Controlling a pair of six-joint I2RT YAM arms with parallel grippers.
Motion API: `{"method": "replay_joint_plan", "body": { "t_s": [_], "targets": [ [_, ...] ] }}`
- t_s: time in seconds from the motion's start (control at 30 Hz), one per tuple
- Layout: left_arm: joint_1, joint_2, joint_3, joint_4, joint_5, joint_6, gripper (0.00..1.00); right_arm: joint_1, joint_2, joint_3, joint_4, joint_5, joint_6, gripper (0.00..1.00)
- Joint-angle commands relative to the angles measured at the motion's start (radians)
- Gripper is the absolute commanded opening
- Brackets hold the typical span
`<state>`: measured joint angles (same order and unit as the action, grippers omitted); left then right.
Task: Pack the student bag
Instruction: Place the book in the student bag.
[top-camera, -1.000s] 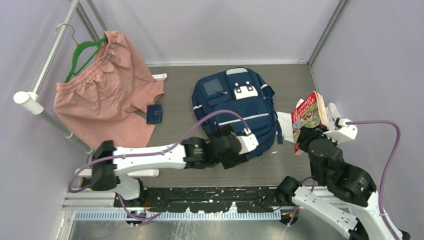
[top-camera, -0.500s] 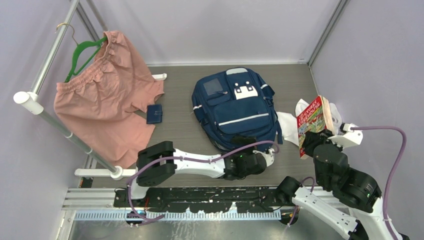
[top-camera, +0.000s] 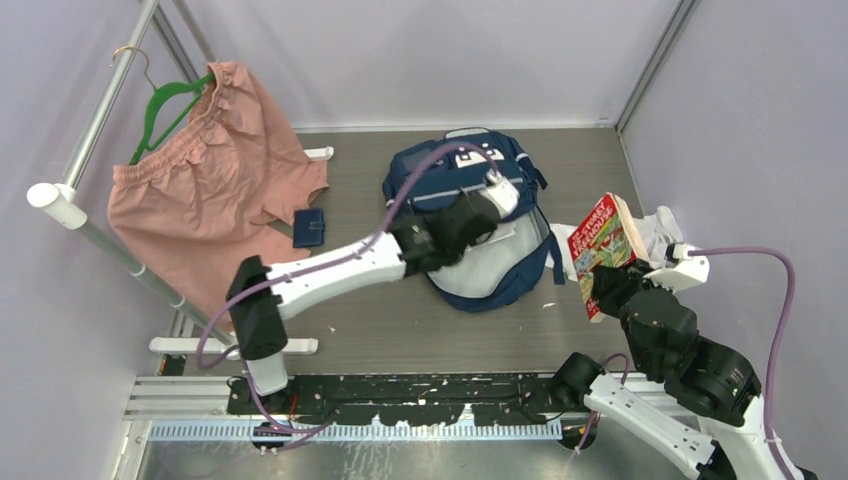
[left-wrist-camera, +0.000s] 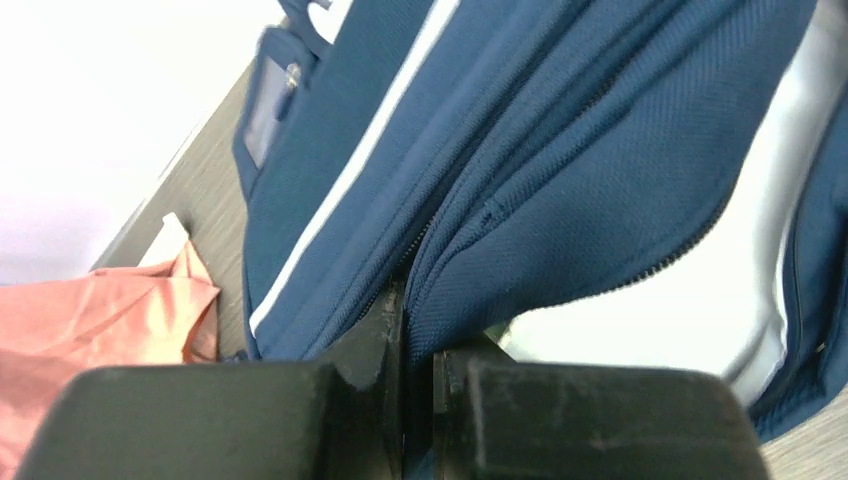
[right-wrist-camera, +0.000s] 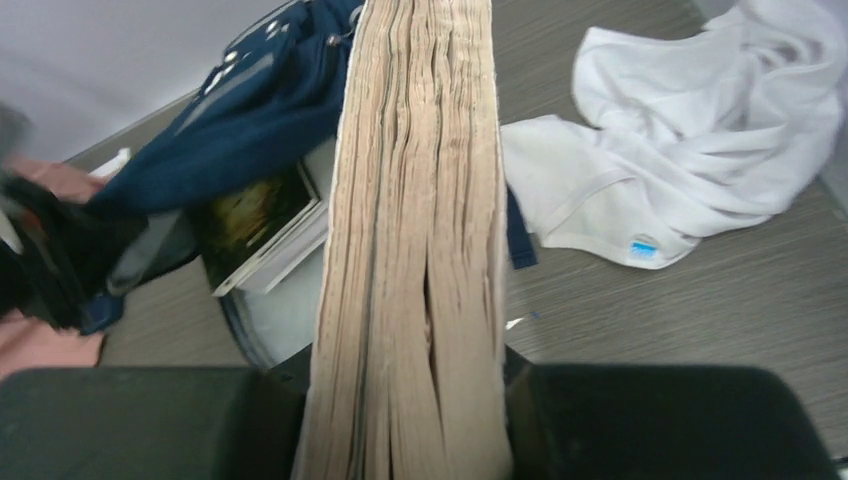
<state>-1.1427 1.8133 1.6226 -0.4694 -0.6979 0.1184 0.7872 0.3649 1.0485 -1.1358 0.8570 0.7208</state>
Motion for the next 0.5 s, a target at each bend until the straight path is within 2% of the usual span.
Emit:
{"method": "replay_joint_plan", "body": {
  "t_s": [0.0, 0.13, 0.27, 0.37, 0.47],
  "targets": [
    [0.127, -0.141, 0.169, -0.149, 0.204, -0.241, 0.0, 0.003, -0.053, 0.027, 0.178, -0.195, -0.072, 0.01],
    [0.251, -0.151, 0.243, -0.195, 0.413, -0.333, 0.0, 0.009, -0.116, 0.042, 0.215, -0.401, -0.12, 0.01],
    [0.299, -0.143, 0.288, -0.191, 0.516, -0.35, 0.0, 0.023, -0.099, -0.001, 0.267, -0.672, -0.091, 0.01],
    [0.309, -0.119, 0.337, -0.216, 0.54, -0.351, 0.0, 0.022, -0.043, -0.113, 0.389, -0.811, 0.026, 0.01],
    [0.312, -0.091, 0.391, -0.267, 0.577, -0.353, 0.0, 0.022, -0.031, -0.256, 0.631, -0.907, 0.156, 0.01]
  ]
}}
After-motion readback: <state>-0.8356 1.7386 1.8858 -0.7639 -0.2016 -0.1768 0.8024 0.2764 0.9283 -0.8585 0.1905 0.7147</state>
